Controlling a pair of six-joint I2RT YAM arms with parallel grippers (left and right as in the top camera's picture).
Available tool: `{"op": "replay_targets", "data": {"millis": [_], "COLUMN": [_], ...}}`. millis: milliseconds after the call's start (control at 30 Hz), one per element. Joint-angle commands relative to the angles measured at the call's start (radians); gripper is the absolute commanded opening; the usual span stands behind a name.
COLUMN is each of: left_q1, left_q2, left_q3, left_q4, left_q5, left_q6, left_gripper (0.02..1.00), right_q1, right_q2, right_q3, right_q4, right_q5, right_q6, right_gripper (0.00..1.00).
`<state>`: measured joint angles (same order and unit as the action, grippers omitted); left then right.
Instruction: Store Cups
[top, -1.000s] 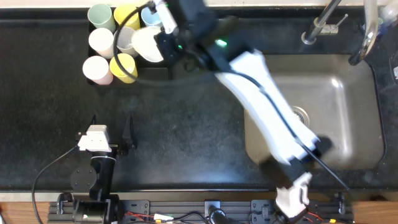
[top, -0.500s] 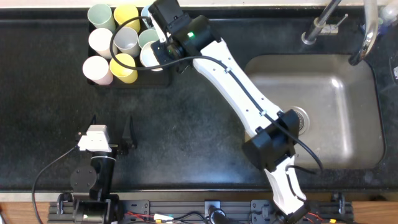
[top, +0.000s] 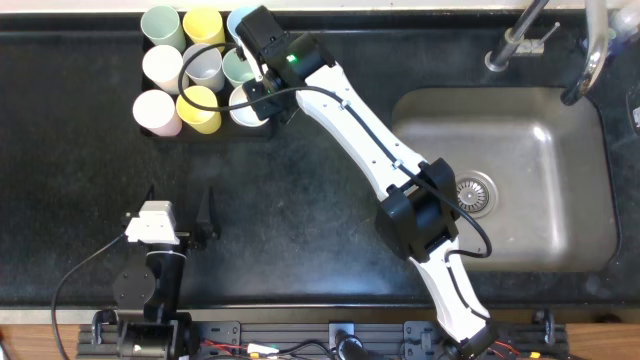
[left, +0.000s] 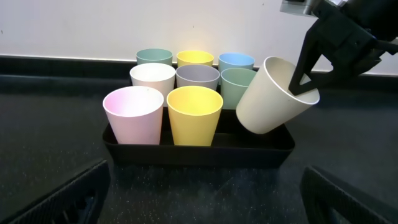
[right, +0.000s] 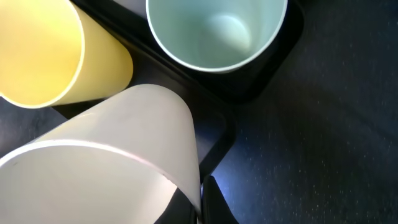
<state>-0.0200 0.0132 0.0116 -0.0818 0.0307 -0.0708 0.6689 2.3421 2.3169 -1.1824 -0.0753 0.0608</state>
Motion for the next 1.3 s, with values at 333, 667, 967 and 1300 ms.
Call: {"op": "replay_targets", "data": {"millis": [333, 667, 967, 1300], "left_q1": [-0.009, -0.009, -0.009, -0.009], "left_q2": [-0.01, -0.01, -0.01, -0.01], "left_q3": [-0.003, -0.003, -0.003, -0.003], "left_q4": [0.001, 0.001, 0.001, 0.001], "left_q5": [0.013, 0.013, 0.013, 0.013], "left_q6": [0.015, 0.015, 0.015, 0.015], "left_gripper": [0.998, 0.998, 0.998, 0.998], "right_q1": [0.002, 0.0, 0.0, -0.005], "right_q2": [0.058, 0.079, 0.095, 0.095], "right_q3": [0.024, 0.024, 0.024, 0.024], "right_q4": [0.016, 0.015, 0.016, 0.016], "right_q5": [-0.013, -0.013, -0.014, -0.013], "right_q6": [0.011, 0.011, 0.011, 0.011], "right_gripper": [0.042, 0.042, 0.042, 0.553]}}
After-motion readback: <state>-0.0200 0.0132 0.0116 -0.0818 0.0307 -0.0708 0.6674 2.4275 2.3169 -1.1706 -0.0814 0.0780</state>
